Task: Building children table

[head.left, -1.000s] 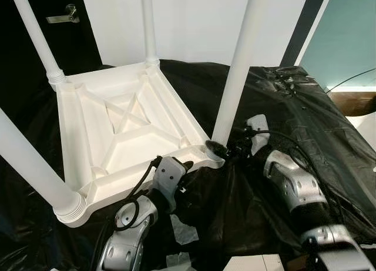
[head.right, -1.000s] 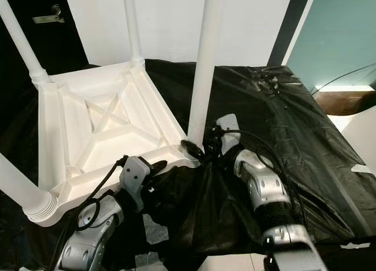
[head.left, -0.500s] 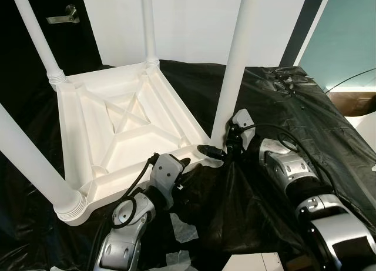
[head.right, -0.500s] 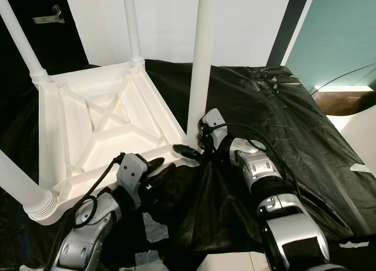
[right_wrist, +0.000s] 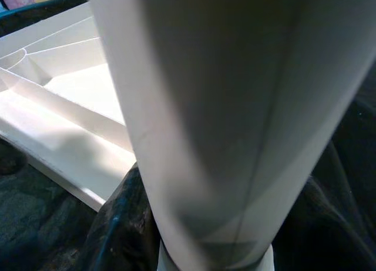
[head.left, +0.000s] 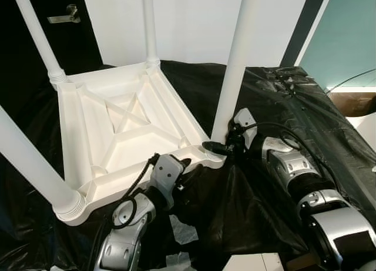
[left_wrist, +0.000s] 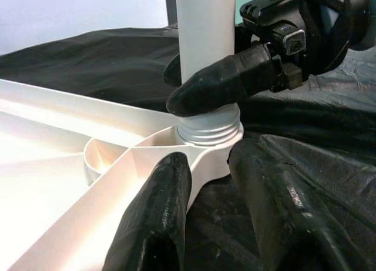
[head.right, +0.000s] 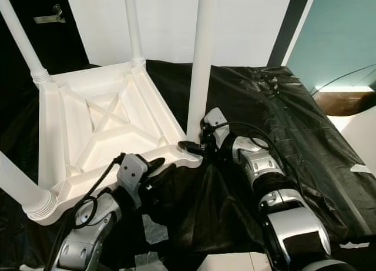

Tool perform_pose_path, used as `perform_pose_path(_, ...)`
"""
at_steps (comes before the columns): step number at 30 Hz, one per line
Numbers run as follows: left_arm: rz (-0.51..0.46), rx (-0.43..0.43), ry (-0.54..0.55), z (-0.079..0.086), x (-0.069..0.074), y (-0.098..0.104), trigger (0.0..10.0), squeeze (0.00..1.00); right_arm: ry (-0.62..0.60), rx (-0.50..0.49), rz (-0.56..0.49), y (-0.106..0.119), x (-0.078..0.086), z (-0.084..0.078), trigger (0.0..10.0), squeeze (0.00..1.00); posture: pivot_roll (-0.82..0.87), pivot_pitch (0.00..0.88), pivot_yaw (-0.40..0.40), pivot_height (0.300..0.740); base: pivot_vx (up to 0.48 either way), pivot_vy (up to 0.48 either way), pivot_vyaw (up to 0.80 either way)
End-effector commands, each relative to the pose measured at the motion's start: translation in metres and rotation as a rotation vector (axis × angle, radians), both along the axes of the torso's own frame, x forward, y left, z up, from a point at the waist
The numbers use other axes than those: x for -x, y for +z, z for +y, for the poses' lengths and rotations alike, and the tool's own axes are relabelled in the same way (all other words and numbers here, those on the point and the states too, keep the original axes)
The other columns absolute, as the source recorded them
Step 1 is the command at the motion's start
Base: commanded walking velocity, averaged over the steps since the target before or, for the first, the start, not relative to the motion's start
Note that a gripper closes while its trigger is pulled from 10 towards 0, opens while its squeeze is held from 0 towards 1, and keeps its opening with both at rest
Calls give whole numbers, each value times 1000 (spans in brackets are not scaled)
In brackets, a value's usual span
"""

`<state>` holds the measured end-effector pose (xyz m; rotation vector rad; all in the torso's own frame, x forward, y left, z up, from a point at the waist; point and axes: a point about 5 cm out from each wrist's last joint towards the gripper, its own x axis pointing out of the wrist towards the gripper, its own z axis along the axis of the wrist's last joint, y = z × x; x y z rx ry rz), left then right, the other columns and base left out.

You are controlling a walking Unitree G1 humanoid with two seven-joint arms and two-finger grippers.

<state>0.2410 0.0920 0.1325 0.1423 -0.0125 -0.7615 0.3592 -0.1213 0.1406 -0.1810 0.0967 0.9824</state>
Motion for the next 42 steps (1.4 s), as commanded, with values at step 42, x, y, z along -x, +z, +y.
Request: perform_pose_path(42, 25, -10, 48, -2, 4, -5, 10000, 0, -667, -223, 107, -33, 46, 40, 10000, 0, 158, 0, -60, 740, 0, 0, 0)
